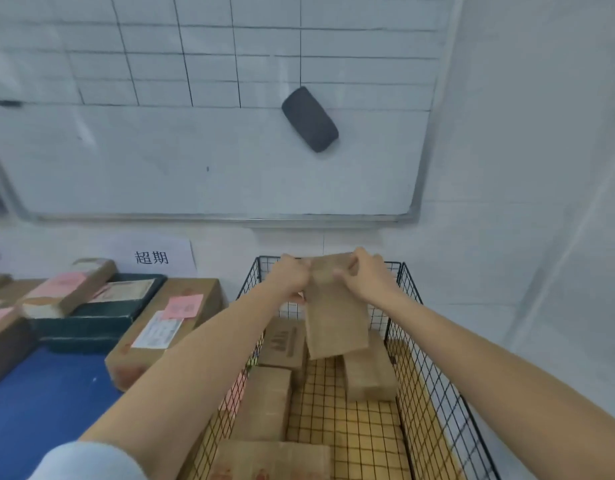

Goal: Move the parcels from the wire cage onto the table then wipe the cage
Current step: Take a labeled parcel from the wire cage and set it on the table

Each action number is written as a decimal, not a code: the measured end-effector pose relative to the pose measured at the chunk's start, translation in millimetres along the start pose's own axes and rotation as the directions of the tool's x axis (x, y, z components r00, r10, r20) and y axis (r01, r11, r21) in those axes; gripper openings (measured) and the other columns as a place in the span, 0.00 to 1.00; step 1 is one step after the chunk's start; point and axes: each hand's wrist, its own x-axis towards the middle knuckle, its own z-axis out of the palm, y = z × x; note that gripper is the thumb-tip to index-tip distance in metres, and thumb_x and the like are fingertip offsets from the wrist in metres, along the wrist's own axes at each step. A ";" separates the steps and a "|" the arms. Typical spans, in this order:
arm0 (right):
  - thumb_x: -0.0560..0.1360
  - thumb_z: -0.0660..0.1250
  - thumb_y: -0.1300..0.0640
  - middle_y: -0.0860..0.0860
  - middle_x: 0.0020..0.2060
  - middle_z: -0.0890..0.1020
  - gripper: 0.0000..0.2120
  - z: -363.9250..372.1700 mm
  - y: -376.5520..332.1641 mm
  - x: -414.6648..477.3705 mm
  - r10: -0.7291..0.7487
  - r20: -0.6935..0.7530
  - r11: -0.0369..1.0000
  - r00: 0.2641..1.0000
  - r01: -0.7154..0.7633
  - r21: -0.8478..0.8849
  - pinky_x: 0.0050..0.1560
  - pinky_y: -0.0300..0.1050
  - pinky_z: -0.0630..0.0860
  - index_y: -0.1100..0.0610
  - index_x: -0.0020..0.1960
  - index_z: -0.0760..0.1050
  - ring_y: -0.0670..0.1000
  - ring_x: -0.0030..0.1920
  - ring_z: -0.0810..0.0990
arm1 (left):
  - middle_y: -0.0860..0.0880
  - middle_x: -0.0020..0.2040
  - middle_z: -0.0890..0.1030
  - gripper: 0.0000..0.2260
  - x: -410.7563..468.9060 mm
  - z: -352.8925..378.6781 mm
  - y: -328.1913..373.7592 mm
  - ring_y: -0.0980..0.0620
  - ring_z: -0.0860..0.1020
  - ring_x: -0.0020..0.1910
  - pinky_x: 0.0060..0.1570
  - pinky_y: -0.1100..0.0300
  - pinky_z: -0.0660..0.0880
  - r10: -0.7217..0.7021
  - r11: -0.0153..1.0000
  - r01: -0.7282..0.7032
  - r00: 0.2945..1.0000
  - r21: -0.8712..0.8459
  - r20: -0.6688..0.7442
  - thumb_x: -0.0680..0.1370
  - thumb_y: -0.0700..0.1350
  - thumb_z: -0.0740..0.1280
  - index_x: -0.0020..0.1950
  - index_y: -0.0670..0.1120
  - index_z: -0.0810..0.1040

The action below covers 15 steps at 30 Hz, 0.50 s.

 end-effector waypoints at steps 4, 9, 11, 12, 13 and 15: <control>0.65 0.79 0.50 0.56 0.65 0.68 0.47 -2.5 -0.4 -2.6 0.125 0.113 0.974 0.986 -0.143 0.176 0.51 0.43 0.72 0.56 0.73 0.55 0.55 0.59 0.73 | 0.42 0.50 0.80 0.05 -1.6 -0.8 -11.1 0.43 0.81 0.49 0.46 0.54 0.80 -0.011 0.999 0.014 0.996 -0.041 0.084 0.79 0.38 0.64 0.43 0.43 0.72; 0.59 0.82 0.54 0.53 0.59 0.75 0.40 14.3 5.4 -3.0 0.203 0.157 0.973 0.967 -0.217 0.080 0.55 0.41 0.75 0.59 0.65 0.68 0.49 0.54 0.74 | 0.41 0.55 0.77 0.19 4.7 -1.7 -25.2 0.44 0.79 0.53 0.52 0.48 0.79 0.006 0.999 -0.008 0.997 0.032 0.072 0.70 0.33 0.71 0.55 0.44 0.66; 0.59 0.82 0.53 0.51 0.55 0.74 0.37 17.0 4.6 -5.2 0.218 0.148 0.973 0.965 -0.226 0.039 0.51 0.38 0.74 0.60 0.62 0.69 0.48 0.52 0.74 | 0.42 0.55 0.76 0.22 4.2 -1.9 -26.8 0.45 0.78 0.54 0.53 0.48 0.79 -0.015 0.999 0.012 0.998 0.036 0.067 0.70 0.35 0.73 0.58 0.42 0.65; 0.60 0.82 0.52 0.49 0.53 0.72 0.37 16.0 2.6 -8.2 0.212 0.130 0.975 0.969 -0.218 0.033 0.49 0.37 0.73 0.60 0.62 0.68 0.47 0.50 0.73 | 0.42 0.56 0.76 0.23 3.4 -1.7 -27.6 0.45 0.78 0.54 0.53 0.48 0.79 -0.023 1.000 0.024 0.997 -0.016 0.069 0.71 0.37 0.73 0.60 0.41 0.65; 0.61 0.82 0.50 0.49 0.52 0.72 0.37 15.8 2.2 -10.1 0.197 0.117 0.979 0.973 -0.202 0.034 0.46 0.36 0.73 0.60 0.61 0.67 0.46 0.48 0.72 | 0.42 0.58 0.75 0.25 3.3 -1.6 -27.4 0.45 0.77 0.55 0.54 0.48 0.78 -0.036 0.995 0.043 0.996 -0.094 0.076 0.72 0.40 0.73 0.62 0.40 0.63; 0.62 0.79 0.43 0.48 0.49 0.75 0.32 17.5 5.3 -13.1 0.158 0.101 0.982 0.982 -0.167 0.092 0.40 0.36 0.73 0.56 0.56 0.69 0.47 0.46 0.74 | 0.42 0.64 0.73 0.33 3.8 0.2 -27.4 0.43 0.75 0.60 0.58 0.46 0.75 -0.055 0.975 0.069 0.996 -0.211 0.072 0.72 0.53 0.71 0.70 0.43 0.60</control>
